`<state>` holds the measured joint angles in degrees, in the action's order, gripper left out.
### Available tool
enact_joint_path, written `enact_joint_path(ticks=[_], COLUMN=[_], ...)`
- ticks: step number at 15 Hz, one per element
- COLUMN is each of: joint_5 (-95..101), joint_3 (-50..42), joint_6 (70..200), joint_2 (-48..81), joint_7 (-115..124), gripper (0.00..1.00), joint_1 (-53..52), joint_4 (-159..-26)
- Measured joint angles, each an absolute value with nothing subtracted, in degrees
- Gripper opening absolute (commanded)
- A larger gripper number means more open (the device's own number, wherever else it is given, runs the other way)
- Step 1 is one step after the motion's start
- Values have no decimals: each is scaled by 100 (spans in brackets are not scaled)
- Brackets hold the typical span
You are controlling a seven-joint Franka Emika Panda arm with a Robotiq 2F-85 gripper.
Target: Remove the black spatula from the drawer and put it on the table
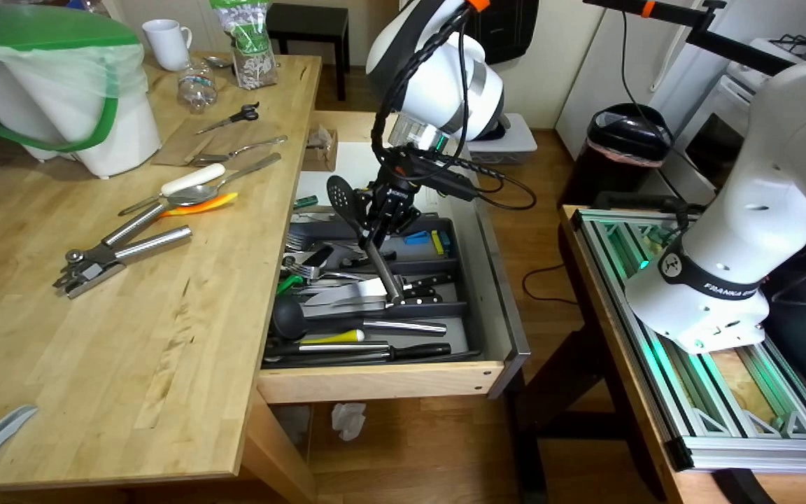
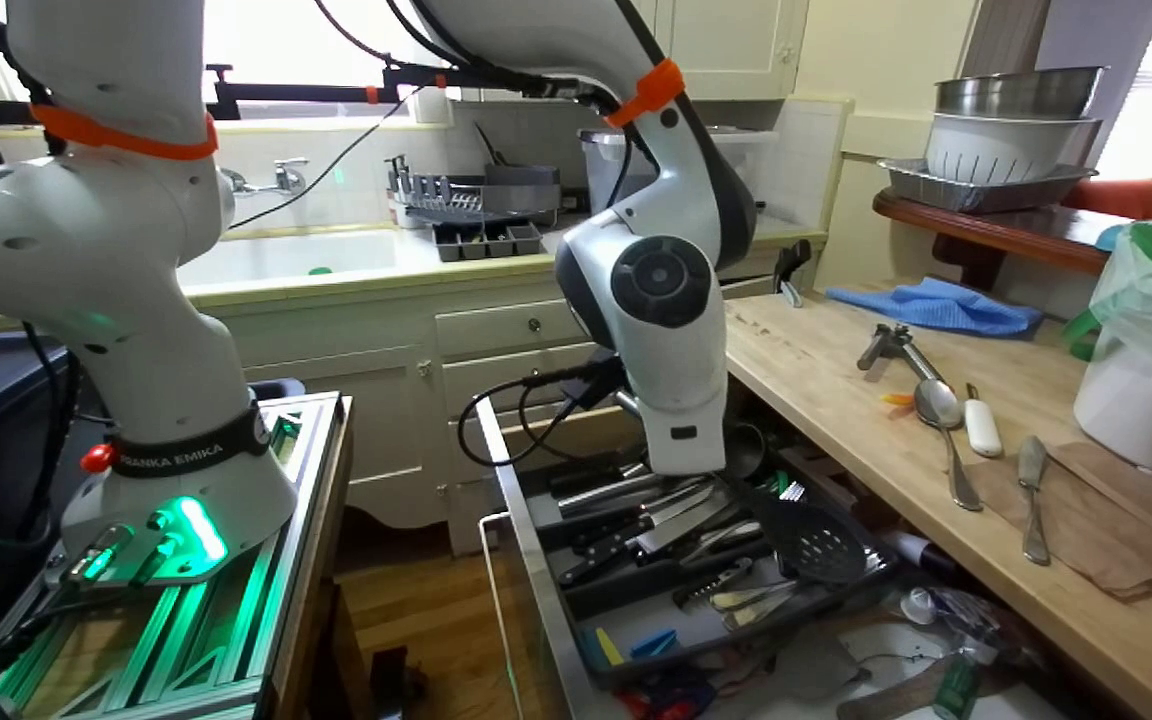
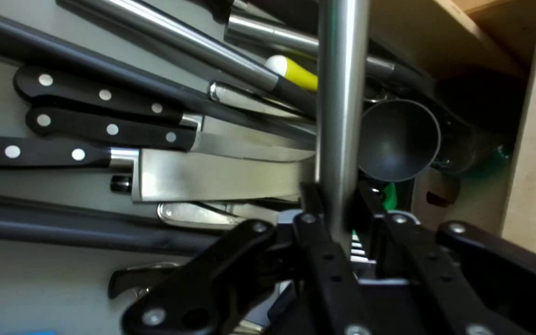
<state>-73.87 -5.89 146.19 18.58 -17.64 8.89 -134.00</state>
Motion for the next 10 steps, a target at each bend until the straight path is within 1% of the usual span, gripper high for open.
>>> enact_joint_path(ticks=[5,10], joint_5=[-7038,-5910], joint_3=[-487,-483], joint_6=[15612,15958], joint_2=[1314,665], joint_7=[-2343,-2609], gripper=[6,6], joint_1=[475,270], joint_4=[-13766,-14187])
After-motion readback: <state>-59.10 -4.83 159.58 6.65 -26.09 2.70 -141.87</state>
